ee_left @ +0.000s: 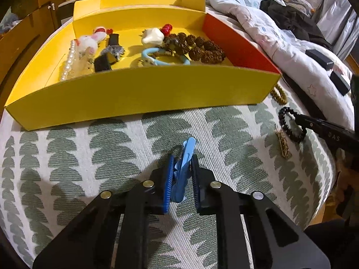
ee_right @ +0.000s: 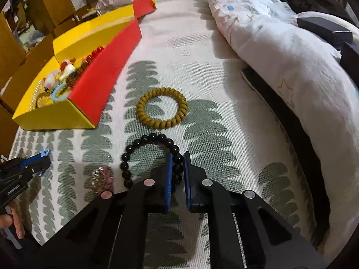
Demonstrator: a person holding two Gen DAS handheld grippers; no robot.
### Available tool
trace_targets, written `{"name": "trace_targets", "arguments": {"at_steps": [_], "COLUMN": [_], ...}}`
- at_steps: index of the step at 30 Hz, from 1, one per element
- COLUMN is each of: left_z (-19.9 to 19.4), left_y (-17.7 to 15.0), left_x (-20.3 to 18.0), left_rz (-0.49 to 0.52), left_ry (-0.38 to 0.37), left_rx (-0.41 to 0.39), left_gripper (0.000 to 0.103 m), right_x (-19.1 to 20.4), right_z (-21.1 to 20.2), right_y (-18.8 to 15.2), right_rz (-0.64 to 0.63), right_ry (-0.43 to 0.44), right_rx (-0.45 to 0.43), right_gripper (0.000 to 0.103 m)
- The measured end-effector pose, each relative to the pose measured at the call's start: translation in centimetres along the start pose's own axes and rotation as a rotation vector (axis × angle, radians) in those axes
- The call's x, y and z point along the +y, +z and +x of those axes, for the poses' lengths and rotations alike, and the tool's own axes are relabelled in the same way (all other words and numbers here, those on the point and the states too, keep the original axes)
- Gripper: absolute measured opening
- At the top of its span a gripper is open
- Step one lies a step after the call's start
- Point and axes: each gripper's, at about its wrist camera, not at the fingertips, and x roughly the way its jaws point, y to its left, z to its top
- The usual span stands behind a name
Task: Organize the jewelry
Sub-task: 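Close the left gripper on the blue clip while the right gripper closes on the black beads, then carry the blue clip and black beads into the yellow box and open both grippers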
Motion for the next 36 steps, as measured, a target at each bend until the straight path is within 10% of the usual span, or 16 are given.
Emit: {"name": "trace_targets", "arguments": {"at_steps": [19,36], "left_z": [-4.1,-6.9], "left_y": [1.9,9.4], "left_x": [2.1,5.9], "left_rz": [-0.076,-0.144], "left_ry": [-0.005,-0.018], "left_rx": [-0.107,-0.189], "left_gripper": [0.016,0.016], "right_x": [1.3,13.5], "right_z": [-8.2,-10.2], "right_y": [1.8,11.5], "right_rz": [0.028,-0.183], "right_ry": [0.132,0.304], "right_rx": [-0.22,-0.304], "right_gripper": [0.01,0.01]}}
